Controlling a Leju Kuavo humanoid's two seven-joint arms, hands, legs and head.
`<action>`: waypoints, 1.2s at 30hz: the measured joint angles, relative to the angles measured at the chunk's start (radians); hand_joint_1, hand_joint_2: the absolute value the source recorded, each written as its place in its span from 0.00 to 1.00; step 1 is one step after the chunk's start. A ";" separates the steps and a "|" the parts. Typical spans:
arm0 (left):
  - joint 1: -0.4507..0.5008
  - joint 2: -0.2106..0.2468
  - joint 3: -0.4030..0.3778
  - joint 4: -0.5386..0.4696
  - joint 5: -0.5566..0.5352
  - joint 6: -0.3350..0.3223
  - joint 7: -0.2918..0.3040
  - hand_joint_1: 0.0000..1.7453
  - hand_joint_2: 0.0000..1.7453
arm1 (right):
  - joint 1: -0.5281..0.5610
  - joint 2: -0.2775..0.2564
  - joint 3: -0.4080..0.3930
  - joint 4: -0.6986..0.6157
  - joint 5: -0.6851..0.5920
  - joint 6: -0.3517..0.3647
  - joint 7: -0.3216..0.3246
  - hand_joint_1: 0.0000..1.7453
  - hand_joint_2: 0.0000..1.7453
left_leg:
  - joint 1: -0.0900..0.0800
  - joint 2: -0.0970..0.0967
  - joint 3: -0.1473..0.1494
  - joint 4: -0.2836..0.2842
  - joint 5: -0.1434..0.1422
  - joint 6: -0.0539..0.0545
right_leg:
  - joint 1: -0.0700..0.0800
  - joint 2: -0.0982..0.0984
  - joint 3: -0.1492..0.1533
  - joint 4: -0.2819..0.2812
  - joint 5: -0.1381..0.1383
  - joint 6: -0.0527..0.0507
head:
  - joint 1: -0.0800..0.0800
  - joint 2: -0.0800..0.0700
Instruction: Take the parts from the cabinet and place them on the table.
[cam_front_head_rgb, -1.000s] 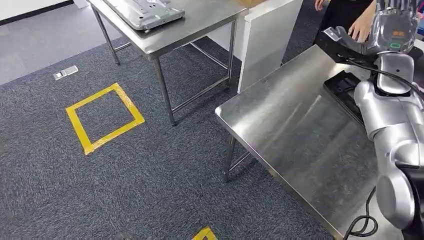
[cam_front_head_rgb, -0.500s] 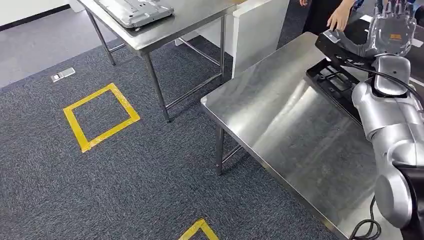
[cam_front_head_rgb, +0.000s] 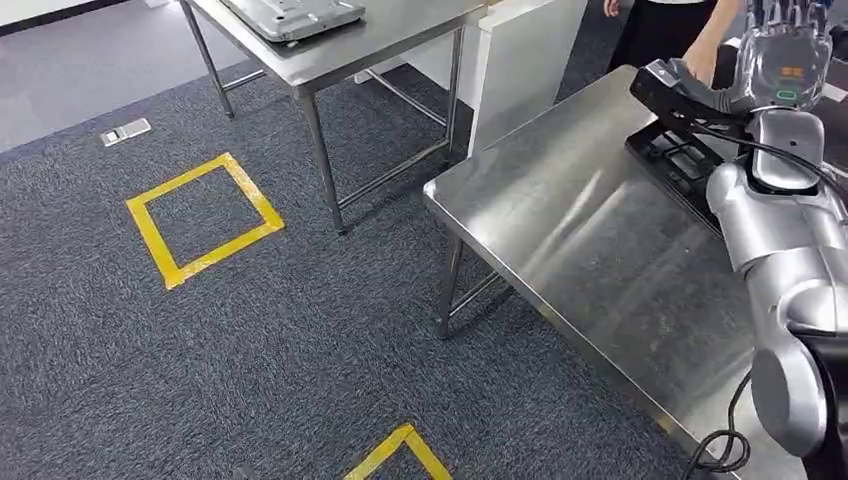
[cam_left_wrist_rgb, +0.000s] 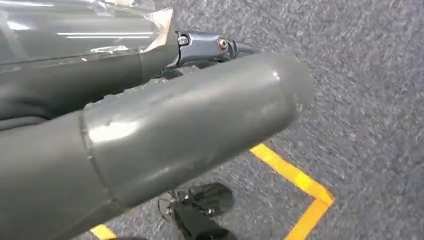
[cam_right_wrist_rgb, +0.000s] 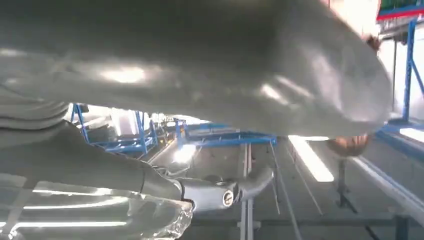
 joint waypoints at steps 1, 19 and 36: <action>0.000 0.000 0.000 0.000 -0.001 -0.001 0.000 0.00 0.00 | 0.003 0.001 0.000 0.001 -0.006 0.002 -0.003 0.00 0.00 | -0.002 0.000 -0.006 0.000 0.005 0.000 | 0.000 0.000 0.000 0.017 -0.002 0.006 | 0.001 0.000; 0.001 -0.001 0.012 0.000 -0.014 -0.001 -0.002 0.00 0.00 | 0.005 0.020 0.011 0.002 0.014 0.000 -0.025 0.00 0.00 | -0.009 -0.002 -0.040 0.013 0.033 -0.020 | 0.009 -0.006 0.191 -0.309 0.094 -0.010 | -0.001 0.000; 0.001 -0.002 0.012 0.000 -0.031 -0.002 0.011 0.00 0.00 | 0.033 0.005 0.022 -0.005 0.031 0.007 -0.013 0.00 0.00 | 0.002 -0.069 -0.071 0.016 0.059 -0.031 | -0.016 0.033 0.179 -0.294 0.078 0.032 | 0.001 0.000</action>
